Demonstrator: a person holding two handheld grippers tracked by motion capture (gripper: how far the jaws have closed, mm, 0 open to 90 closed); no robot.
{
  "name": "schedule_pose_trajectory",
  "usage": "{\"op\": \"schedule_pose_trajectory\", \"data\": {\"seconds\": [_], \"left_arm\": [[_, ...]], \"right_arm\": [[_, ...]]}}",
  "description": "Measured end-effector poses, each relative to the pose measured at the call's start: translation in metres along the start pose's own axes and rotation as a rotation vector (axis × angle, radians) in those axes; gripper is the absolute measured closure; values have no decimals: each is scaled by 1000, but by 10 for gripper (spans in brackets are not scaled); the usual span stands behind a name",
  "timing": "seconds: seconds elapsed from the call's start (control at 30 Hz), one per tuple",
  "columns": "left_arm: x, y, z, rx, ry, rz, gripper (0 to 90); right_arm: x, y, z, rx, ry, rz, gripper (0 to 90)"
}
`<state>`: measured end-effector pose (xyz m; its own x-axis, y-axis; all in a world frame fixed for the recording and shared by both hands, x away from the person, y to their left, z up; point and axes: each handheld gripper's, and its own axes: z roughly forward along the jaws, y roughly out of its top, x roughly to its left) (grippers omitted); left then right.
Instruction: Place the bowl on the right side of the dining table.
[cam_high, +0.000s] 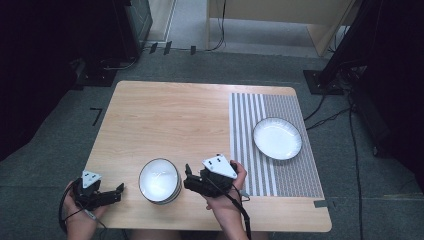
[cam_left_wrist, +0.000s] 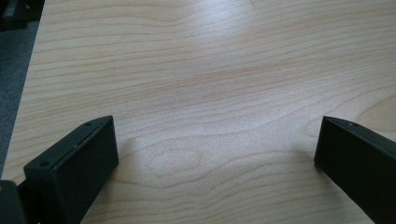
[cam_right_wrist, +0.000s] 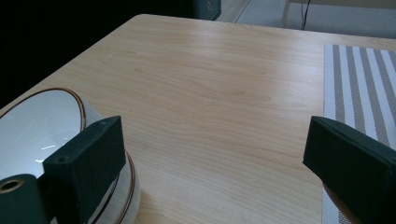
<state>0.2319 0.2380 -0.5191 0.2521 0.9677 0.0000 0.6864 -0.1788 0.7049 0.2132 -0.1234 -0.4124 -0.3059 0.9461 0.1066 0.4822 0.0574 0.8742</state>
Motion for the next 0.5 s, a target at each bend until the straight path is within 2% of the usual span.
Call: {"op": "schedule_pose_trajectory", "data": {"seconds": [0.5], "left_arm": [[0,0,0,0,0,1,0]], "right_arm": [[19,3,6,-2,32,-18,55]]}}
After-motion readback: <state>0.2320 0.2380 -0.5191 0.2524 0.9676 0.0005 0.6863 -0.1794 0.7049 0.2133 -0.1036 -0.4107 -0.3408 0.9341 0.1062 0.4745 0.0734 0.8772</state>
